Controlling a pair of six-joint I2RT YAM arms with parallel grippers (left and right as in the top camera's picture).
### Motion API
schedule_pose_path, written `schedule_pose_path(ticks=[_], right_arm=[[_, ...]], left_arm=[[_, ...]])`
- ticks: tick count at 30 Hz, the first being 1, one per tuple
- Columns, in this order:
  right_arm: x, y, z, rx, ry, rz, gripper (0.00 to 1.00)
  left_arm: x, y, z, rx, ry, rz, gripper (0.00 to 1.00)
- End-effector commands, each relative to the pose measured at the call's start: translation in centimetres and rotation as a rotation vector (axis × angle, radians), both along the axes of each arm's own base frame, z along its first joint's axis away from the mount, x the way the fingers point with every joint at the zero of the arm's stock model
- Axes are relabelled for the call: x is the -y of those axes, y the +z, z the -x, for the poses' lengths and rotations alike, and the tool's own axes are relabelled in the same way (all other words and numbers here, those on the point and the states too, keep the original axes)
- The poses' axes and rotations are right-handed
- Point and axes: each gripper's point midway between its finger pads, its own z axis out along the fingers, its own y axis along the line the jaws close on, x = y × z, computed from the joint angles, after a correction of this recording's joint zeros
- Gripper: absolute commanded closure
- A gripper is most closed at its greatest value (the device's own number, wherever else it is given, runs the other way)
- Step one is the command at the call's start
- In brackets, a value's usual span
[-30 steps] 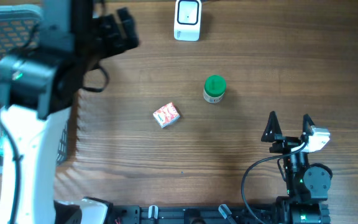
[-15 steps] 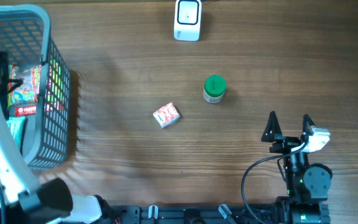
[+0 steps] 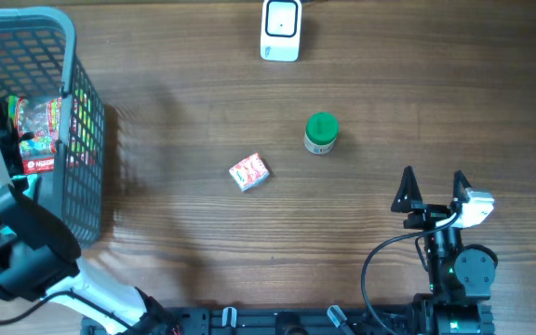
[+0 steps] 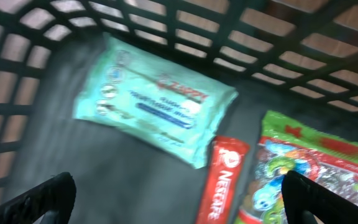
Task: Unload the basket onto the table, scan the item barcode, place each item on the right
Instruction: 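Reach the left gripper back into the basket toward the green wipes pack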
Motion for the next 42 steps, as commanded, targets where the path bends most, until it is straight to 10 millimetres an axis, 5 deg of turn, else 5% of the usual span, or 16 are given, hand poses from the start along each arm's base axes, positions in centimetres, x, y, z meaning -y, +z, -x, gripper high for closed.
schedule_pose_path(ticks=[1,8,13,18,25,36,39,41,42], right_arm=[[0.0,0.1,0.0,0.007,-0.005,-0.008,0.0],[0.0,0.1,0.0,0.007,-0.005,-0.008,0.0],[0.0,0.1,0.0,0.007,-0.005,-0.009,0.0],[0.0,0.1,0.0,0.007,-0.005,-0.008,0.0],[0.0,0.1,0.0,0.007,-0.005,-0.009,0.0],[0.0,0.1,0.0,0.007,-0.005,-0.009,0.0],[0.0,0.1,0.0,0.007,-0.005,-0.009,0.0],[0.0,0.1,0.0,0.007,-0.005,-0.008,0.0],[0.0,0.1,0.0,0.007,-0.005,-0.007,0.0]], left_arm=[[-0.9,-3.1,-0.5,-0.036,0.035,-0.002,0.0],[-1.7,-9.7,-0.9,-0.125,0.043,0.047,0.0],[-1.0,-11.6,0.3,-0.204,0.043,0.097,0.05],[-0.2,-11.4,1.6,-0.259,0.043,0.133,0.96],[-0.8,-8.5,3.1,-0.327,0.039,0.078,0.96],[-1.2,7.3,2.7,0.036,0.056,-0.171,0.96],[-0.8,9.8,3.3,0.098,0.06,-0.209,0.96],[-0.4,9.5,3.3,0.095,0.056,-0.187,0.96],[-0.1,8.9,3.5,0.071,0.045,-0.156,0.57]])
